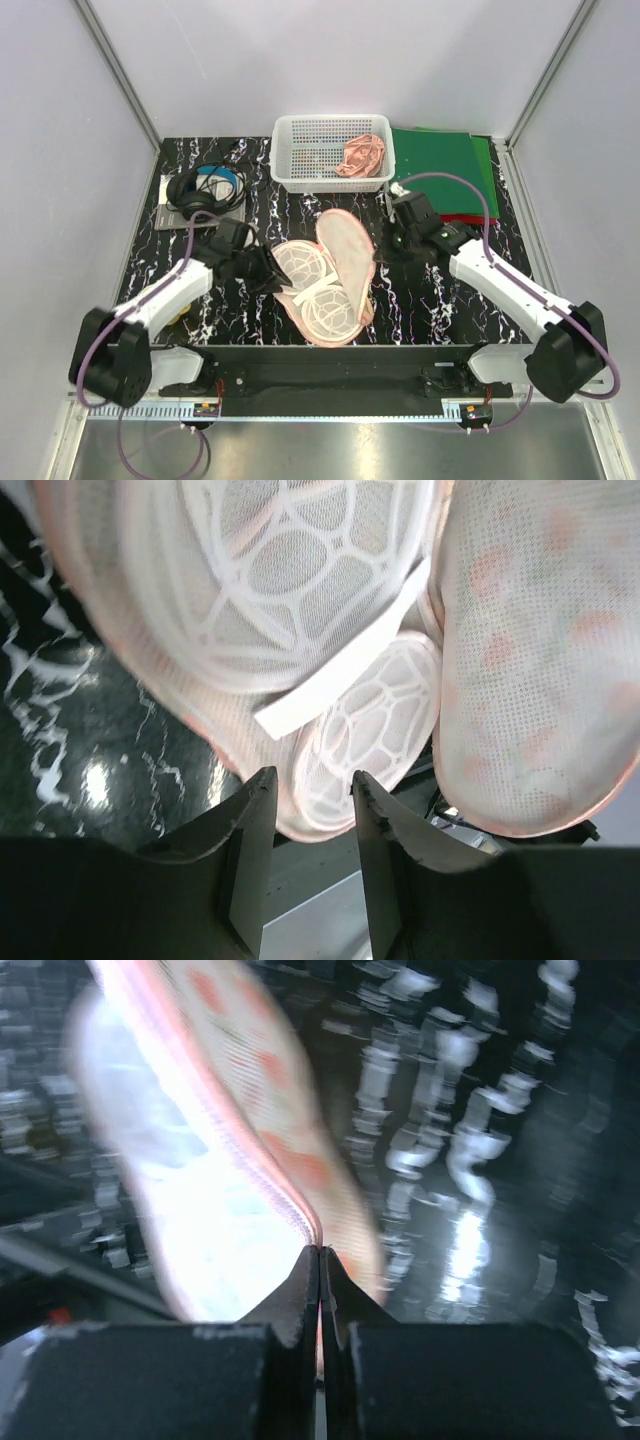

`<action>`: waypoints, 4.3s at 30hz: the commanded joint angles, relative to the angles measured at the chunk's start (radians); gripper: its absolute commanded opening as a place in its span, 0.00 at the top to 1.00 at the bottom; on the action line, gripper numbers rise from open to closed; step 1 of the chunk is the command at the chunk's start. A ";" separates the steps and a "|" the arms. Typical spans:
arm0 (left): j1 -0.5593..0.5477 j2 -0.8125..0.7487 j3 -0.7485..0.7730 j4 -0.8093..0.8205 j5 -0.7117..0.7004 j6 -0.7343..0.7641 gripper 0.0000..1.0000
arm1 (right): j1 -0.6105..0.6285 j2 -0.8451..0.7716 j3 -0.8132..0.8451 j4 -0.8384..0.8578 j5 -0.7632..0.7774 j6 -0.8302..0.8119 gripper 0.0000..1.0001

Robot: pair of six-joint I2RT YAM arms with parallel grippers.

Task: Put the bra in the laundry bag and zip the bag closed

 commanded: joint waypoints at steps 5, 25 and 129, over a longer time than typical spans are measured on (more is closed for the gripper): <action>-0.035 0.284 0.116 0.122 0.015 0.019 0.63 | -0.234 -0.015 -0.182 -0.015 0.050 -0.097 1.00; -0.035 0.298 0.316 -0.068 -0.068 0.307 0.61 | -0.265 0.927 0.996 0.201 0.391 -0.149 0.17; -0.204 0.421 0.532 -0.173 0.075 0.378 0.46 | -0.003 0.186 -0.024 0.100 0.067 -0.013 0.36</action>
